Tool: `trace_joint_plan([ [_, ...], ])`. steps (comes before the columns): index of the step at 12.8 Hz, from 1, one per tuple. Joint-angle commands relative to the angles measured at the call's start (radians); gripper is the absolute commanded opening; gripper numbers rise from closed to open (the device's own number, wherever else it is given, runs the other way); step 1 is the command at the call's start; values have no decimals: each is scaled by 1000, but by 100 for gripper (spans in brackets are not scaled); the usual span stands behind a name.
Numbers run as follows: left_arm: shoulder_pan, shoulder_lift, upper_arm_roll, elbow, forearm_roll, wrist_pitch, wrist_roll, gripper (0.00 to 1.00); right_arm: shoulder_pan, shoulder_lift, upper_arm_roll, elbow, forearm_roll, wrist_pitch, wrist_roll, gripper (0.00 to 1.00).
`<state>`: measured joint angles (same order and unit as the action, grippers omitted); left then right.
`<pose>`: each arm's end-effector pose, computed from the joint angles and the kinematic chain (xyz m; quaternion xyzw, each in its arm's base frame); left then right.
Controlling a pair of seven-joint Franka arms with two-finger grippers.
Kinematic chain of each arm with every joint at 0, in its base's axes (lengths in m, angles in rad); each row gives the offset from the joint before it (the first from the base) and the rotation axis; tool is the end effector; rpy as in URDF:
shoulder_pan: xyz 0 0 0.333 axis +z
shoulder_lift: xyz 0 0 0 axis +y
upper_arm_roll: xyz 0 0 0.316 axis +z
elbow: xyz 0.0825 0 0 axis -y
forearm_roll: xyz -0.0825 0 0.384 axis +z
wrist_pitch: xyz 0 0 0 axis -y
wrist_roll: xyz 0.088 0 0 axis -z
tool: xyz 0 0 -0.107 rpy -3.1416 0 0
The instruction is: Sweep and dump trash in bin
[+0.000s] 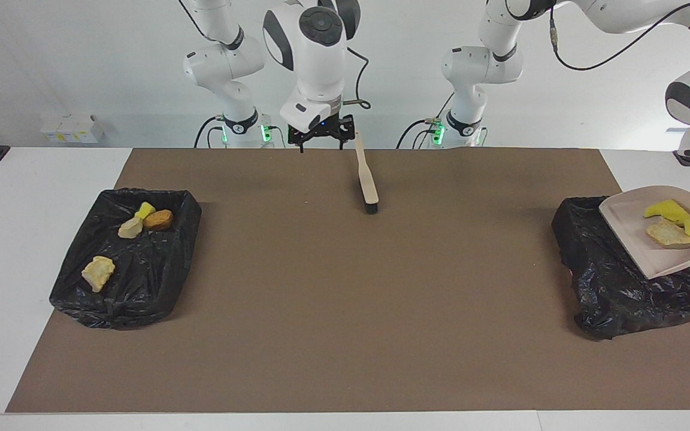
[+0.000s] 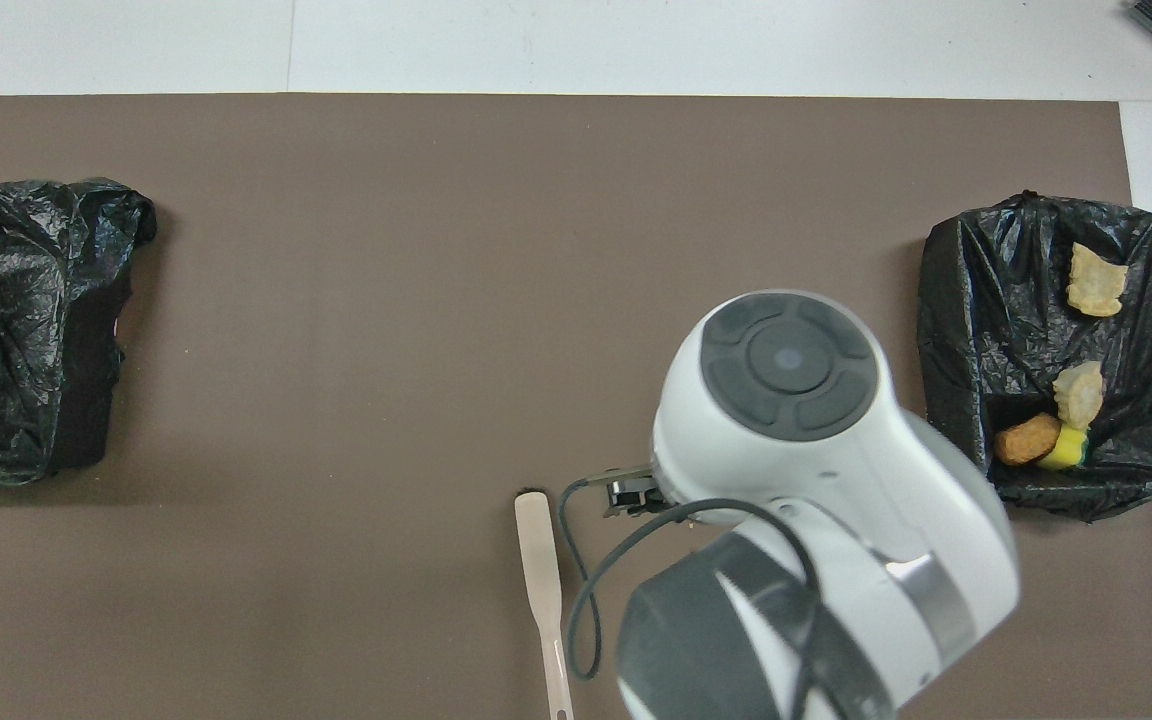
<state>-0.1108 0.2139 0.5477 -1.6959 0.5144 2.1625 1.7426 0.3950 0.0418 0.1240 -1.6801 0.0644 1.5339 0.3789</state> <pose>0.5881 0.2663 0.5185 -0.6742 0.6702 0.1882 0.2467 0.4782 0.2800 0.5479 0.9927 0.0680 -0.0994 0.0094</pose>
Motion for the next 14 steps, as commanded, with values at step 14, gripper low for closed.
trace_joint_plan([
  [14, -59, -8, -170, 111, 604, -355, -282, 0, -402, 16, -185, 128, -71, -14, -519, 100],
])
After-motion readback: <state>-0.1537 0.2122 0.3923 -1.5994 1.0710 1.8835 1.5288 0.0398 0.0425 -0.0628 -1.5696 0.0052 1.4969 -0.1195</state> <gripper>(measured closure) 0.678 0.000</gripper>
